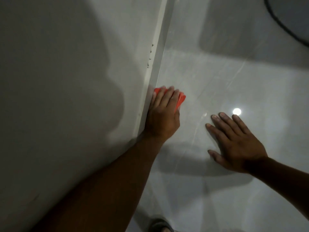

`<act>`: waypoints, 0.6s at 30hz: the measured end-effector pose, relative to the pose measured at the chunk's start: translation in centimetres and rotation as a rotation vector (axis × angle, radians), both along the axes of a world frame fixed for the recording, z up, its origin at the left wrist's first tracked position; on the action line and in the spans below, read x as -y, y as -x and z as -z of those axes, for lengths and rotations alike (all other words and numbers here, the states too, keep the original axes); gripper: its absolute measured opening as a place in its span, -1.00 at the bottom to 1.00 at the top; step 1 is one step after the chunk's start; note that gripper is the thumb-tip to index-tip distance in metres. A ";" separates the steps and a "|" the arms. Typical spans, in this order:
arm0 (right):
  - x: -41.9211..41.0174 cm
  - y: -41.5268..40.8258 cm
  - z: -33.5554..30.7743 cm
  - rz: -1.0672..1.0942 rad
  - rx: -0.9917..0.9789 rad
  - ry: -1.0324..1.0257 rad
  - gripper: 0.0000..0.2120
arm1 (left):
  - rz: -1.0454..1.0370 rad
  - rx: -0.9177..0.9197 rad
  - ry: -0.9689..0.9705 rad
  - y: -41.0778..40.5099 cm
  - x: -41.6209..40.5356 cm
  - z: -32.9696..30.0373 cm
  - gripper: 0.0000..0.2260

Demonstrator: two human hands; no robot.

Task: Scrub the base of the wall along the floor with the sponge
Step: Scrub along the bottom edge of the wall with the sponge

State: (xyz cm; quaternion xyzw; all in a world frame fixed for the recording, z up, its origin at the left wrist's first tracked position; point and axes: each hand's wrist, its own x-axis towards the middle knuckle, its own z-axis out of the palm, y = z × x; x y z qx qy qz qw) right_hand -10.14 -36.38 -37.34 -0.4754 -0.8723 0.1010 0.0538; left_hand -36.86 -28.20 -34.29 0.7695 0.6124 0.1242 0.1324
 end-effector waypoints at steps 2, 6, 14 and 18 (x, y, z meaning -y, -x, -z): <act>0.0 -0.1 0.1 0.001 0.009 -0.007 -0.18 | 0.007 0.005 -0.009 -0.8 -3.4 -0.4 -0.55; 0.0 -0.1 0.2 -0.011 0.021 -0.016 -0.18 | 0.047 -0.042 -0.001 -1.7 -7.4 -0.4 -0.51; -0.1 0.0 -0.3 -0.004 -0.015 -0.024 -0.19 | -0.074 -0.116 -0.025 2.0 11.7 0.0 -0.62; 0.2 -0.2 0.4 -0.004 -0.018 -0.031 -0.19 | -0.104 -0.090 -0.034 2.7 15.6 0.7 -0.74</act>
